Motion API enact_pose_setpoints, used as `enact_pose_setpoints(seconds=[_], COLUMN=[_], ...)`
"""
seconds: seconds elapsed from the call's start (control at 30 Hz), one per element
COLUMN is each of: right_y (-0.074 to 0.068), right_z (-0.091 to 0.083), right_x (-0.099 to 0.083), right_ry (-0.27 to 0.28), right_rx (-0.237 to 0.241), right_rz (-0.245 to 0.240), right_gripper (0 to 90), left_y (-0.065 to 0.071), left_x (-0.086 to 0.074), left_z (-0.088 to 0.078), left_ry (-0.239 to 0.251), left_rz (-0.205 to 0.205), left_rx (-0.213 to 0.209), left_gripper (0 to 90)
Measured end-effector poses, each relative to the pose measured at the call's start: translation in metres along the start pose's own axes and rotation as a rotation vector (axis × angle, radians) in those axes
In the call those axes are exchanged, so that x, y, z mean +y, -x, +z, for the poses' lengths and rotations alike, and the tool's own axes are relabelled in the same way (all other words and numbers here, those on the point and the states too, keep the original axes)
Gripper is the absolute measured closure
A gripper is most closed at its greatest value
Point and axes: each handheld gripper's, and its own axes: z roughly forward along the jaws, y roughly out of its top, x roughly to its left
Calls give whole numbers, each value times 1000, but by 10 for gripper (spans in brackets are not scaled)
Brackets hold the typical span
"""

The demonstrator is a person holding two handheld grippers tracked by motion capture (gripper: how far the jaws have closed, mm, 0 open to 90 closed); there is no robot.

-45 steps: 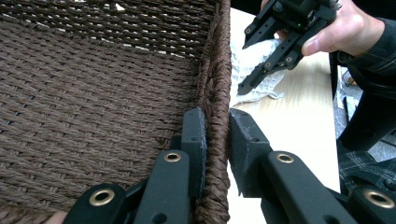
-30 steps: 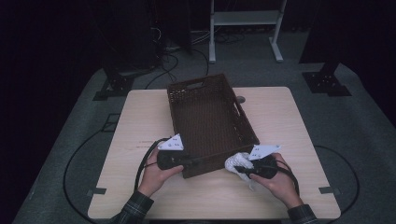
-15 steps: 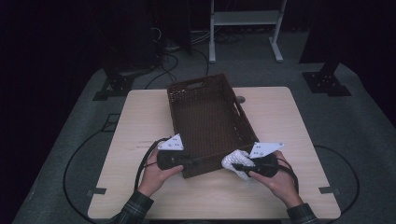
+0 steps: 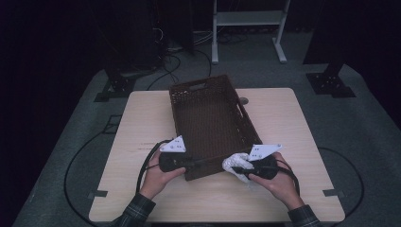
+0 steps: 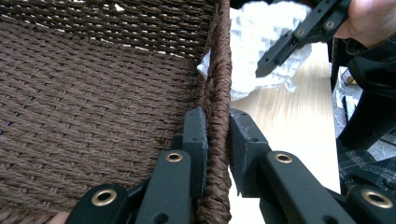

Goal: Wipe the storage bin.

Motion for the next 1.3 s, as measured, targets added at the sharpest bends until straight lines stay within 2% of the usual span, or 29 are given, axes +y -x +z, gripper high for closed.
enact_pose_setpoints(seconds=[0.77,1.03,1.2,1.27,1.3], right_y=[5,1,-1,-1,-3], right_z=[36,51,52,50,45], right_x=[-15,-16,-15,-14,-11], right_ry=[-134,-188,-188,-177,-153], right_rx=[28,42,42,41,43], right_rz=[22,6,2,-7,-7], right_gripper=[746,746,746,746,746], left_y=[0,0,0,0,0], left_x=[0,0,0,0,0], left_z=[0,0,0,0,0], left_ry=[2,2,2,2,2], left_rz=[-1,0,1,0,1], left_rx=[-1,-1,-2,-2,-2], left_gripper=[772,773,773,773,772])
